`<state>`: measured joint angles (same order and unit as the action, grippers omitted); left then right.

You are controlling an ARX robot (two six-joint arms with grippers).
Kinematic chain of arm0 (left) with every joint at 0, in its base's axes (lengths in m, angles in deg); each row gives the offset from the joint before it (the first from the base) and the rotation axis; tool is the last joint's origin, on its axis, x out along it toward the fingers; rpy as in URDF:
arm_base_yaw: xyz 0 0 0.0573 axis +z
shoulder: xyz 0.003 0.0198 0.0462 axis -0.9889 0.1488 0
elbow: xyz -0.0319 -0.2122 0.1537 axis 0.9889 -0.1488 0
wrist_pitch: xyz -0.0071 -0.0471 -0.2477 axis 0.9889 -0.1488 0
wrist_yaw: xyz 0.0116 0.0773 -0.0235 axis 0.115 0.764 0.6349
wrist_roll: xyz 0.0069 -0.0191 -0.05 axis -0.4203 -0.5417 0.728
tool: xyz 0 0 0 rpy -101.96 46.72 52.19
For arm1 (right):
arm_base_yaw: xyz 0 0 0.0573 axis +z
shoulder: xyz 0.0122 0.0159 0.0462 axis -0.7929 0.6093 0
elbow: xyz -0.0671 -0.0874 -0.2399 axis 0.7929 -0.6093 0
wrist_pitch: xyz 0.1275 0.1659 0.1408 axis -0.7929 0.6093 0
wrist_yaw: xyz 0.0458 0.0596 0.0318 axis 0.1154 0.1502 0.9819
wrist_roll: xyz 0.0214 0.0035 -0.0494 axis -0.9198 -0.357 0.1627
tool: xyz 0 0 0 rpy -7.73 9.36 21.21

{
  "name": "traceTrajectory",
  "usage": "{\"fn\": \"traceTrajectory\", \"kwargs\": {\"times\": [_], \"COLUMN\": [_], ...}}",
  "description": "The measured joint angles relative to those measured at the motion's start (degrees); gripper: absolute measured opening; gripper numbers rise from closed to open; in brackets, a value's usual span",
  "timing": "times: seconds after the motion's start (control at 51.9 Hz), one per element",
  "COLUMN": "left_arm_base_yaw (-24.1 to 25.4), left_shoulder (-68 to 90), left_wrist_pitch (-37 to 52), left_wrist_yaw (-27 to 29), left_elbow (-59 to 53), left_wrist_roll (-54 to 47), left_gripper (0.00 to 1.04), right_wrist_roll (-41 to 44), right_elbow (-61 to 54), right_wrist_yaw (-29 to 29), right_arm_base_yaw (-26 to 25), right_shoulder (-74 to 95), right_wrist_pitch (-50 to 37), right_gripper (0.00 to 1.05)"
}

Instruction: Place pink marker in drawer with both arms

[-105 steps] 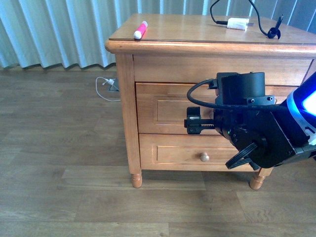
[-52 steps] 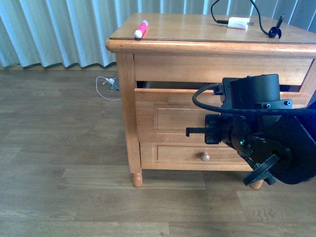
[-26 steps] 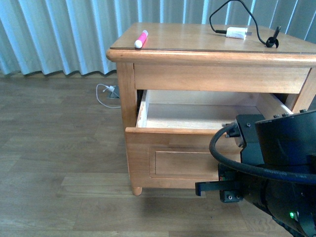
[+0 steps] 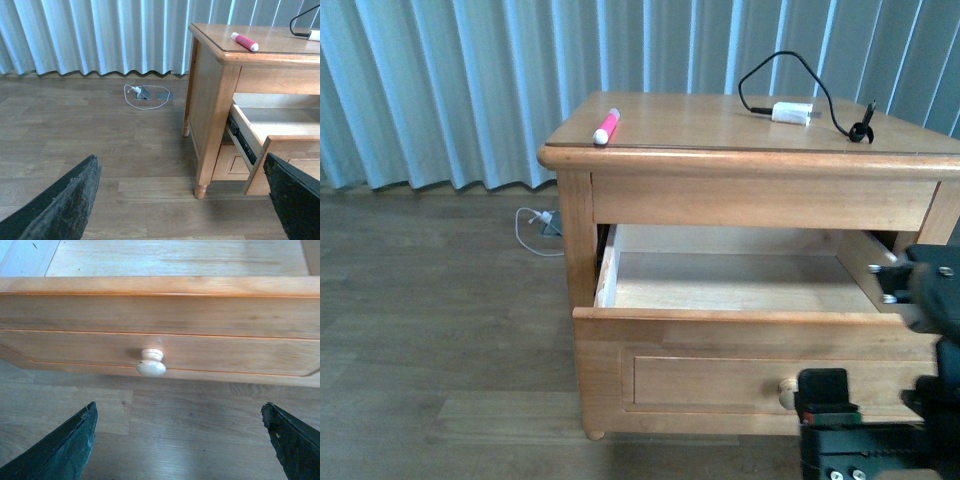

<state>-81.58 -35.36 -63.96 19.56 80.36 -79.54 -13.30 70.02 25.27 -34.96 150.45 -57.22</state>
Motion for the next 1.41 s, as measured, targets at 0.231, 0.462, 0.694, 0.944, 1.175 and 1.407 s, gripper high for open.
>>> {"fn": "traceTrajectory", "kwargs": {"times": [0.231, 0.462, 0.694, 0.944, 1.175, 1.407], "left_arm_base_yaw": [0.0, 0.0, 0.0, -4.59, -12.66, -16.57], "left_shoulder": [0.0, 0.0, 0.0, 3.37, 34.27, 69.81], "left_wrist_pitch": [0.0, 0.0, 0.0, 2.99, 23.04, 32.37], "left_wrist_yaw": [0.0, 0.0, 0.0, 13.75, 27.04, 16.92], "left_elbow": [0.0, 0.0, 0.0, 0.11, 7.39, 29.11], "left_wrist_roll": [0.0, 0.0, 0.0, 1.57, 3.19, -0.31], "left_gripper": [0.99, 0.99, 0.99, 0.99, 0.99, 0.99], "right_wrist_roll": [1.51, 2.38, 1.86, 1.86, 1.84, 1.84], "right_elbow": [-4.22, -5.88, -6.03, -6.08, -6.1, -6.14], "right_wrist_yaw": [3.67, 8.61, 10.38, 10.38, 10.38, 10.38], "right_arm_base_yaw": [-2.75, -5.57, -7.3, -7.3, -7.32, -7.34], "right_shoulder": [-22.88, -36.0, -37.68, -37.68, -37.68, -37.68], "right_wrist_pitch": [12.92, 20.59, 20.96, 20.96, 20.98, 21.0], "right_gripper": [0.96, 0.96, 0.96, 0.96, 0.96, 0.96]}}
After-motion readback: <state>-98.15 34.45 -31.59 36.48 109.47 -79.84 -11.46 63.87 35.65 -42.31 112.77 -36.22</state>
